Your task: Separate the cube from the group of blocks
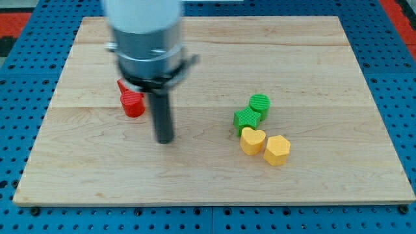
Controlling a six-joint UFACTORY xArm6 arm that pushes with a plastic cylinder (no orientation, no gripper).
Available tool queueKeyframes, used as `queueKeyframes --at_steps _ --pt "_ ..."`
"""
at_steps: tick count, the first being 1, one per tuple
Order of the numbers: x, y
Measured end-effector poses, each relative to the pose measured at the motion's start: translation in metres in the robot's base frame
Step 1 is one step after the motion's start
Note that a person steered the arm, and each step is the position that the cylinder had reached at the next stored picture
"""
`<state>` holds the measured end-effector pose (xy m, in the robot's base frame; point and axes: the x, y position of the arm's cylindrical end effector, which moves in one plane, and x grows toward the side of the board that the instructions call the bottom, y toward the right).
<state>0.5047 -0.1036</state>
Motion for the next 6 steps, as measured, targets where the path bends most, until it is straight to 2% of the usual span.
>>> queueKeyframes --at_steps 1,2,3,5,6 --pt "-0.038 -0.062" --pt "-0.073 -0.099" --pt "-0.125 -0.087" --pt "-0.120 -0.015" --pt "-0.138 0.017"
